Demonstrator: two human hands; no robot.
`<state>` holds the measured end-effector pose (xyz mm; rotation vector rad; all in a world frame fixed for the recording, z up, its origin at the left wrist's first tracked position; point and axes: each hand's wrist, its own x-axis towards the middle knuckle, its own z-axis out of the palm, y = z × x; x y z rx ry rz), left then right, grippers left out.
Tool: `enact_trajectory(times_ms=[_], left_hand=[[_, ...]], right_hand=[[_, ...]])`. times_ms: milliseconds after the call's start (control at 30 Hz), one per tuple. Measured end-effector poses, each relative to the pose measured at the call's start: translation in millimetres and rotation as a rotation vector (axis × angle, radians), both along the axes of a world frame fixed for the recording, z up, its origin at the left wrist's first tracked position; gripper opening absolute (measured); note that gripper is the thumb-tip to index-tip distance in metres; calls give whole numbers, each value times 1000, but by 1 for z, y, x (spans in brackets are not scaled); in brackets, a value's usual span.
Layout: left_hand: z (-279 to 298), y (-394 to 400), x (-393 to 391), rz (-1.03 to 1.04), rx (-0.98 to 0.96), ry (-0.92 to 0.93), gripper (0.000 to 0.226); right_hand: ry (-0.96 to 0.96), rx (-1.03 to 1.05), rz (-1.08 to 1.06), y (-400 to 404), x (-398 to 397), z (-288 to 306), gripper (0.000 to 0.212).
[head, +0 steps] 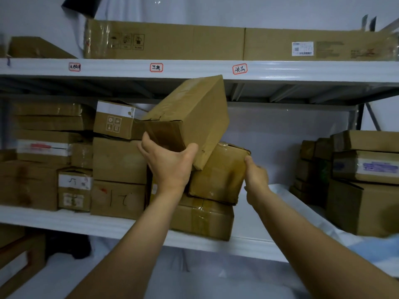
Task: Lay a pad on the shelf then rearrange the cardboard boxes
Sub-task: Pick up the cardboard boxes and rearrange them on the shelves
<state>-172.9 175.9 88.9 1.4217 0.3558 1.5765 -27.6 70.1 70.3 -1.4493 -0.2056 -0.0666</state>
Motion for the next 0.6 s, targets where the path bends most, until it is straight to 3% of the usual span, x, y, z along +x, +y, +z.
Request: enact_trajectory(times_ms=[67, 167, 267, 500, 600], left_hand=[[-4, -18, -3, -17, -1, -15, 102], [-14, -50, -4, -71, -21, -14, 94], [-29, -84, -1, -132, -21, -39, 100], [-84, -151, 4, -290, -25, 113, 115], [-115, -169, 4, -387, -44, 187, 115]], right_hand=[[-9, 72, 122, -10, -14, -1, 40], [89, 162, 474, -32, -43, -5, 62], [149, 247, 653, -57, -63, -17, 48], [263, 401, 592, -121, -79, -65, 23], [341, 402, 513, -150, -81, -94, 33]])
